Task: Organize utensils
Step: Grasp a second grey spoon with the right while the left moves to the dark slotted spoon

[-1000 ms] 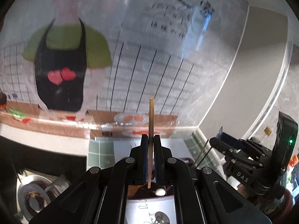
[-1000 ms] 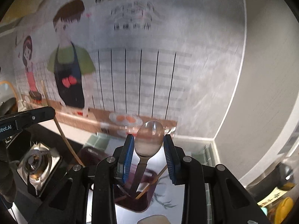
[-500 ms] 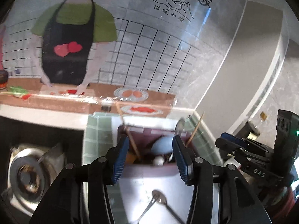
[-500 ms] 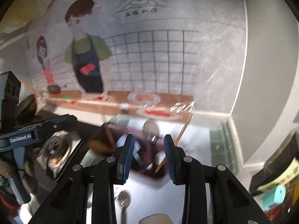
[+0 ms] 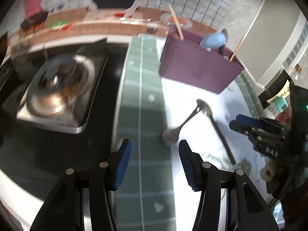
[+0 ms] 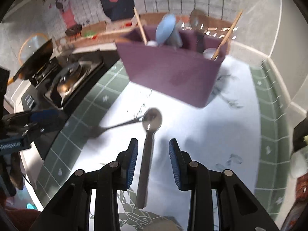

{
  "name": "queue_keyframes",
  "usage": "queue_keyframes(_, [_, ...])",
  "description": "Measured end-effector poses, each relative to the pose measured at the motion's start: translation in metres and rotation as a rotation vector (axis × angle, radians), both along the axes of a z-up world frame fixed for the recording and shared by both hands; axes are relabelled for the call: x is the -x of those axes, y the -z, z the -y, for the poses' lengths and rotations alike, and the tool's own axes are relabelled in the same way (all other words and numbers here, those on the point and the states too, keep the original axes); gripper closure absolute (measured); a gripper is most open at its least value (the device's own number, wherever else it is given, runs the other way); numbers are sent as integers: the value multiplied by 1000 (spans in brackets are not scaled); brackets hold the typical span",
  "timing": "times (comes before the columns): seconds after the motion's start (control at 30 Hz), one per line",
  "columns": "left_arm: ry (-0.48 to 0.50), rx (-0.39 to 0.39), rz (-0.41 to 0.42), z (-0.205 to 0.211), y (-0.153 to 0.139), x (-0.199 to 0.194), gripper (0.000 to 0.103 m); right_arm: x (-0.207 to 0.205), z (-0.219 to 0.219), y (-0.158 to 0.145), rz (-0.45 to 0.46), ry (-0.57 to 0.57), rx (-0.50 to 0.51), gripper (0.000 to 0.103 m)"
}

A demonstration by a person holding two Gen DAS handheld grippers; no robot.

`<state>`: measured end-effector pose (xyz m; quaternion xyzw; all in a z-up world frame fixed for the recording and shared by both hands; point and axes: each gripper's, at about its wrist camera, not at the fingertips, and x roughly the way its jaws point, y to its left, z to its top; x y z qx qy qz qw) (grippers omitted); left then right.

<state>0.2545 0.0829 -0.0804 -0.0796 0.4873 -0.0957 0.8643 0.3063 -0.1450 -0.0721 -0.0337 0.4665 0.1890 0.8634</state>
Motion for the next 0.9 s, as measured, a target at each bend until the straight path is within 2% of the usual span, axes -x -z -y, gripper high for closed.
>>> queue_keyframes(0.13, [-51,13,-31,-8,9,14,51,-7,-5,13,-15,2,4,72])
queue_keyframes(0.3, [-69,12,-37,-13,7,24,51,-22,-14,24,-16,3,35,72])
queue_keyframes(0.6, [-68,7,-47,-15,7,32,51,-38,-33,29,20,-30,91,72])
queue_keyframes(0.9, [-60,18,-62,-13,10,34,51,-53,-41,33,31,-17,130,71])
